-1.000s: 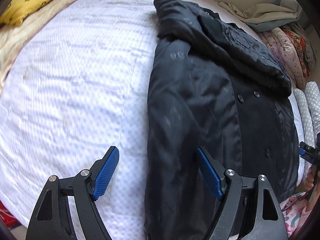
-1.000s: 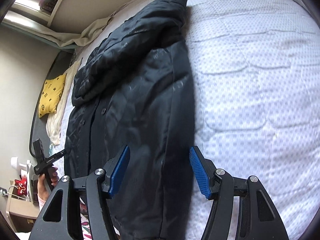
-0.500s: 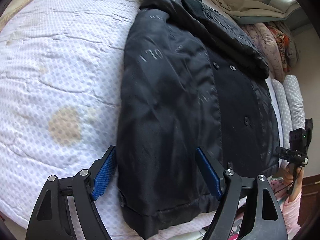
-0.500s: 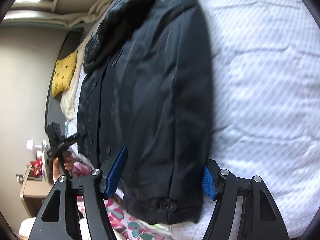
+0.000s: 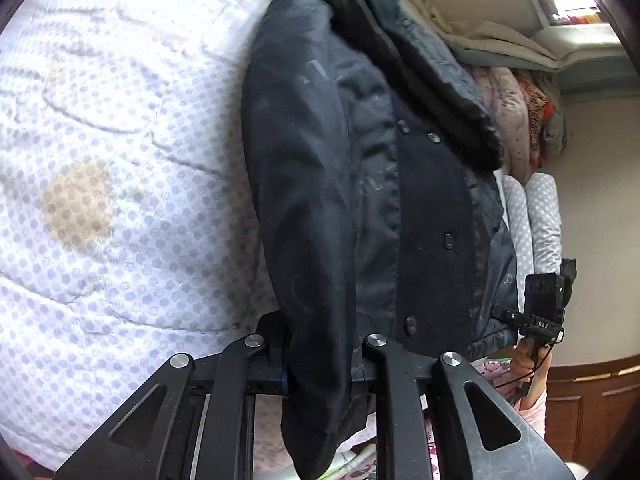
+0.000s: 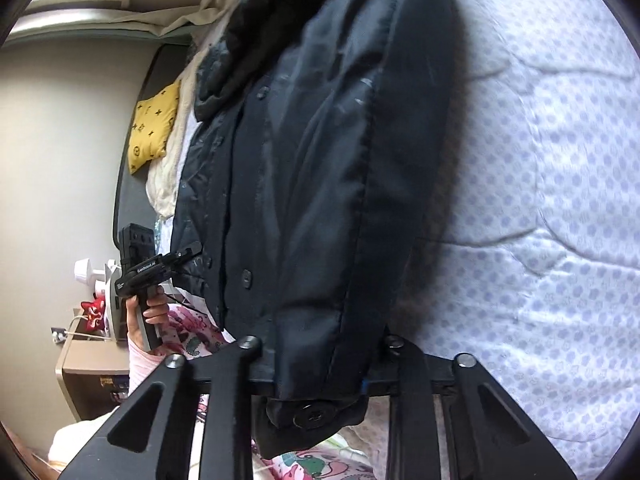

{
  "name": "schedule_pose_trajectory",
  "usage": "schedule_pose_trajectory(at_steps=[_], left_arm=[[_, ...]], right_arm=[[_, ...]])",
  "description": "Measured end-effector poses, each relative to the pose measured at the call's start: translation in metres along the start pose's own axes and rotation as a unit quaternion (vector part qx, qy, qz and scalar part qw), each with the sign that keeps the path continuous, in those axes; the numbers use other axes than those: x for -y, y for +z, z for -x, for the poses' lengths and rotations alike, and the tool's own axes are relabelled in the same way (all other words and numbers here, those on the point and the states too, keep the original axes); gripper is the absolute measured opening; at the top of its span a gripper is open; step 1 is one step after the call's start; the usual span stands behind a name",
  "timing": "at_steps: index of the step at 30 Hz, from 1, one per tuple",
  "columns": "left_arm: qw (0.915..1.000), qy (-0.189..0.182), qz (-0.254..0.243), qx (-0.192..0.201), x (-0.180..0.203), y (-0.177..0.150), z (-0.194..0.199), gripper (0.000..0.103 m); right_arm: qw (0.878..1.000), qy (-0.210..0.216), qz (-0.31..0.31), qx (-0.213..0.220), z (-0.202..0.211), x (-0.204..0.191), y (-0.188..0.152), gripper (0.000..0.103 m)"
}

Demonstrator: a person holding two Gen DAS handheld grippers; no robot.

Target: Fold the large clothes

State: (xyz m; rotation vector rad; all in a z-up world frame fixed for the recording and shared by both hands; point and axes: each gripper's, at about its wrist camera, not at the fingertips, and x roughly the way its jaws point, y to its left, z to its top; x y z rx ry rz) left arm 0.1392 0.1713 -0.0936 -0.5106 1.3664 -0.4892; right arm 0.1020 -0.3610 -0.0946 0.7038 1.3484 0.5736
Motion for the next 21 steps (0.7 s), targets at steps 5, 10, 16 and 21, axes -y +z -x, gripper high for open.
schedule_pose_trajectory(at_steps=[5, 10, 16, 21], left_arm=[[0.9994, -0.029, 0.002, 0.020, 0.001, -0.012, 0.015, 0.017], [0.9972, -0.067, 0.016, 0.030, -0.004, -0.011, 0.032, 0.015], [0.9932, -0.101, 0.024, 0.052, 0.001, 0.003, 0.063, 0.014], [0.9932, -0.095, -0.015, 0.066, 0.023, 0.001, 0.079, 0.014]], right_arm=[[0.999, 0.019, 0.019, 0.021, 0.014, -0.006, -0.005, 0.013], [0.997, 0.057, 0.012, 0.053, 0.031, -0.005, -0.017, 0.013], [0.988, 0.112, 0.008, 0.107, 0.055, -0.009, -0.015, 0.012], [0.986, 0.116, 0.020, 0.121, 0.068, -0.014, -0.014, 0.011]])
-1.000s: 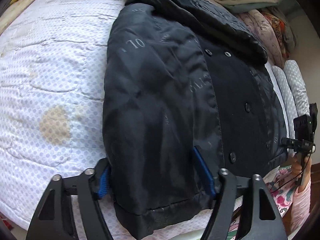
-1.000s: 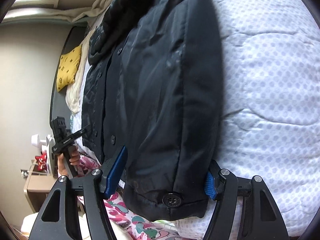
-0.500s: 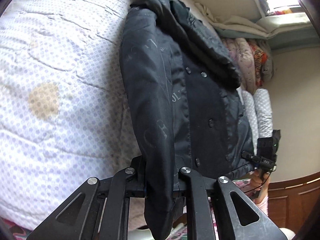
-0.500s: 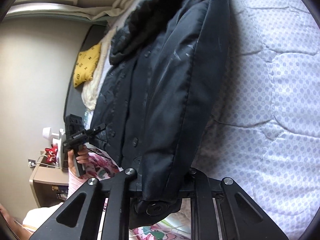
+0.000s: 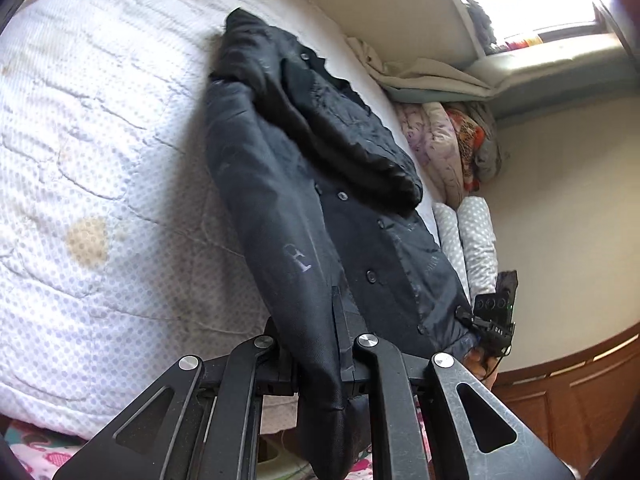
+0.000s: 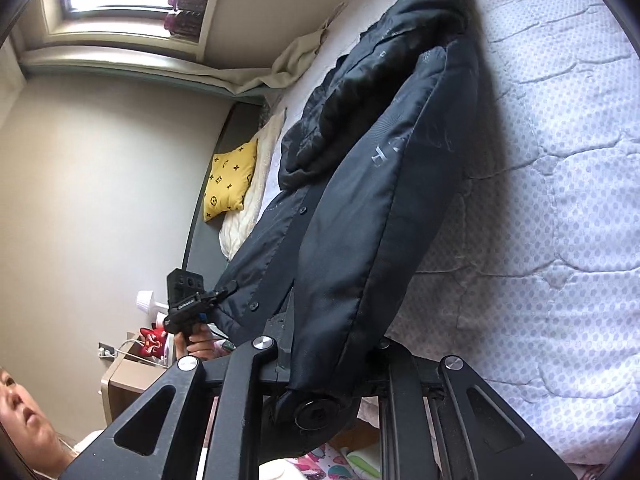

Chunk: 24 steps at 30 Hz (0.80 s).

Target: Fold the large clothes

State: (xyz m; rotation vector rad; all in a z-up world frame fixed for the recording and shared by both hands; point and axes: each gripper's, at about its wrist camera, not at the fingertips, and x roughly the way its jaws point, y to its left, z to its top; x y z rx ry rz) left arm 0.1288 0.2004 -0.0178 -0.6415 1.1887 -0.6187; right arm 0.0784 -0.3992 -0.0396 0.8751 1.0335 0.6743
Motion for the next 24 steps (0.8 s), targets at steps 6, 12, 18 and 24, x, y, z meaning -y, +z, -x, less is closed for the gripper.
schedule_pose_trajectory(at_steps=[6, 12, 18, 24], left_arm=[[0.9995, -0.017, 0.028, -0.001, -0.007, -0.006, 0.004, 0.013], [0.9971, -0.054, 0.052, 0.011, 0.004, 0.024, 0.010, 0.013], [0.9956, -0.074, 0.034, 0.045, 0.040, 0.083, 0.019, 0.013], [0.9920, -0.089, 0.049, 0.075, 0.055, 0.150, 0.012, 0.013]], right_arm=[[1.000, -0.004, -0.014, -0.006, 0.005, 0.009, -0.016, 0.011], [0.999, 0.024, -0.002, 0.024, 0.012, -0.006, 0.007, 0.010], [0.996, 0.044, 0.033, 0.066, 0.017, -0.046, 0.061, 0.010], [0.992, 0.055, 0.035, 0.108, 0.007, -0.066, 0.135, 0.010]])
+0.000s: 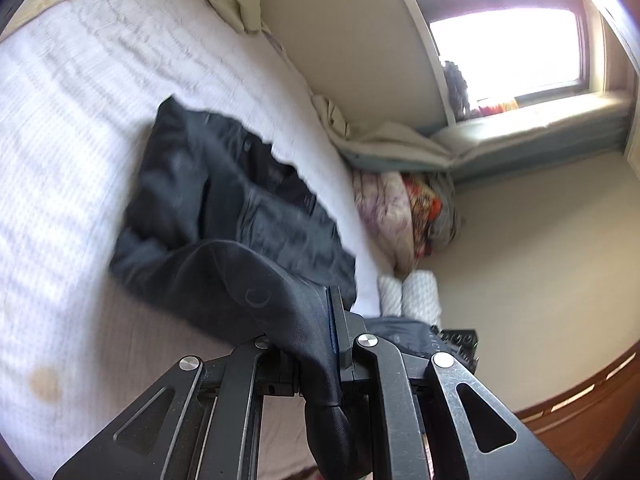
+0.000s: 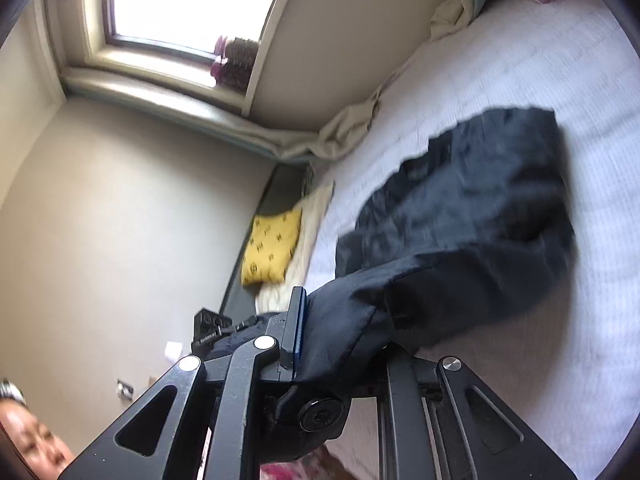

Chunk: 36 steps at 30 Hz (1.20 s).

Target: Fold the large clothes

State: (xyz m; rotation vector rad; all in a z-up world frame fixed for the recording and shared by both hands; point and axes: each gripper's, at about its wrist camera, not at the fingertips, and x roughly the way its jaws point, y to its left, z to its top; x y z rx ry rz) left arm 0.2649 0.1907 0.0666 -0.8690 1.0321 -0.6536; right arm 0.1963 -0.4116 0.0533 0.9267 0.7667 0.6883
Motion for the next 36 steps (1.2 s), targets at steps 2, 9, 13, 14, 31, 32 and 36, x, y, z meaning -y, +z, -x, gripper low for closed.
schedule_pose_trajectory(at_steps=[2, 9, 13, 14, 31, 32, 36], left_arm=[[1.0000, 0.007, 0.003, 0.006, 0.003, 0.023, -0.015, 0.013], [0.9987, 0.035, 0.032, 0.017, -0.019, 0.078, -0.064, 0.014], [0.9961, 0.066, 0.058, 0.009, -0.043, 0.097, -0.092, 0.013], [0.9949, 0.075, 0.066, 0.006, -0.052, 0.103, -0.100, 0.013], [0.9900, 0.125, 0.063, 0.014, -0.080, 0.118, -0.144, 0.020], [0.9894, 0.133, 0.055, 0.018, -0.076, 0.117, -0.145, 0.021], [0.9874, 0.155, 0.017, 0.026, -0.055, 0.114, -0.145, 0.028]], right_arm=[[1.000, -0.005, -0.004, 0.012, -0.011, 0.004, 0.018, 0.010], [0.998, -0.041, -0.020, 0.040, -0.059, 0.038, 0.071, 0.010], [0.995, -0.096, -0.009, 0.038, -0.083, 0.062, 0.087, 0.010], [0.994, -0.106, -0.008, 0.038, -0.087, 0.069, 0.089, 0.010], [0.986, -0.157, -0.045, 0.039, -0.125, 0.136, 0.107, 0.010], [0.985, -0.161, -0.043, 0.039, -0.127, 0.135, 0.108, 0.011], [0.984, -0.169, -0.036, 0.041, -0.128, 0.132, 0.108, 0.013]])
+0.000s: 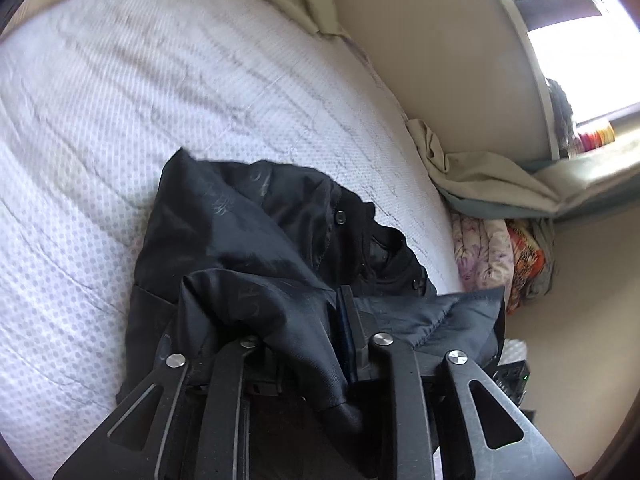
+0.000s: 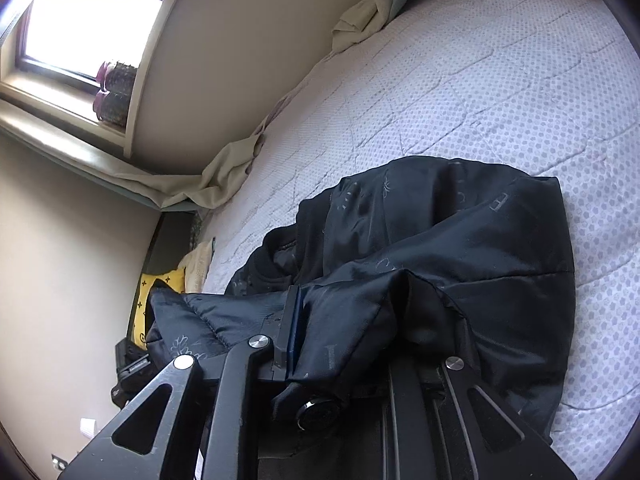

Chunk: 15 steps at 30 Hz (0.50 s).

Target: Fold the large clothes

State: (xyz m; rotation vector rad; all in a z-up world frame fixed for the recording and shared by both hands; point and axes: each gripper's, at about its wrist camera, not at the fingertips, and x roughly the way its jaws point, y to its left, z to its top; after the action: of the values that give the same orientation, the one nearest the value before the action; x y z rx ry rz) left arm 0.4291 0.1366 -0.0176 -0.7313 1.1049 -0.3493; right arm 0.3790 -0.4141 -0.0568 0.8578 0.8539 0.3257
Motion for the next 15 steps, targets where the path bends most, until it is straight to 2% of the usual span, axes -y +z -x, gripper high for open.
schedule_pose_trajectory(at_steps=[2, 4, 6, 9, 11, 15], left_arm=[[0.9999, -0.013, -0.002, 0.003, 0.004, 0.000, 0.006, 0.035], [0.9993, -0.036, 0.007, 0.003, 0.002, 0.001, 0.009, 0.056], [0.9971, -0.071, 0.029, 0.002, -0.005, 0.003, 0.014, 0.066], [0.9911, -0.115, 0.067, 0.009, -0.016, 0.008, 0.022, 0.071], [0.9892, -0.123, 0.078, 0.018, -0.020, 0.011, 0.029, 0.072], [0.9901, -0.096, 0.066, 0.079, -0.019, 0.016, 0.054, 0.086]], right_arm=[[1.000, 0.004, -0.006, 0.001, 0.002, 0.002, 0.000, 0.013], [1.000, 0.007, -0.012, 0.001, 0.004, 0.004, 0.000, 0.013], [1.000, 0.010, -0.018, 0.002, 0.006, 0.006, 0.000, 0.013], [1.000, 0.012, -0.025, 0.004, 0.007, 0.007, 0.000, 0.014], [0.999, 0.014, -0.030, 0.004, 0.007, 0.007, 0.001, 0.014], [0.999, 0.018, -0.036, 0.005, 0.009, 0.007, 0.002, 0.016]])
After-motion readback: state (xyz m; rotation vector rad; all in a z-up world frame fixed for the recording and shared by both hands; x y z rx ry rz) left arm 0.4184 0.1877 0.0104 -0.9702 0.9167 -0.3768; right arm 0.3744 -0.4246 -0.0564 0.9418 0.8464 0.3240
